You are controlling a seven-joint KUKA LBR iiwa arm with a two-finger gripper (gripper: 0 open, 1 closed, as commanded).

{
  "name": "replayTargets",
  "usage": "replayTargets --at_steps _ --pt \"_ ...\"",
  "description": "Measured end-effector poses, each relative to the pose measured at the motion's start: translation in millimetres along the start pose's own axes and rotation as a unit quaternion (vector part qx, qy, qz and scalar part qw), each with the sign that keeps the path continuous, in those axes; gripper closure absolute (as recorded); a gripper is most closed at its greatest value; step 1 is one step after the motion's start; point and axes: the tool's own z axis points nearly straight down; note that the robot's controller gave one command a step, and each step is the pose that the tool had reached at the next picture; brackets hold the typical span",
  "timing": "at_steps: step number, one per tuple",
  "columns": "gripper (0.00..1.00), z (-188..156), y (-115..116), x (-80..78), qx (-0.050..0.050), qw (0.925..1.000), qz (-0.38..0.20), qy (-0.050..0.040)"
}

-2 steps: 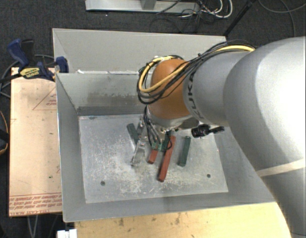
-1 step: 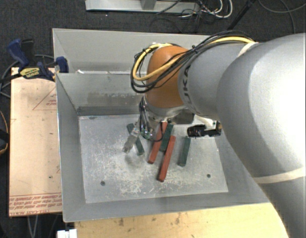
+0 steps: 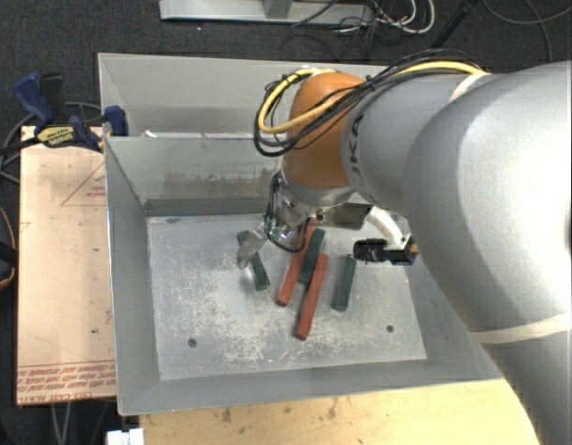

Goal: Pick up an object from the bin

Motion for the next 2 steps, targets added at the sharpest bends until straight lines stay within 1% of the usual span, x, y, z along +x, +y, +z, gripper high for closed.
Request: replayTargets --at_steps 1,2 --pt "0.00 41.5 5.0 15.6 0.001 0.9945 -0.105 0.0015" --pt "0.00 41.4 5.5 15.6 0.001 0.9945 -0.105 0.0009"
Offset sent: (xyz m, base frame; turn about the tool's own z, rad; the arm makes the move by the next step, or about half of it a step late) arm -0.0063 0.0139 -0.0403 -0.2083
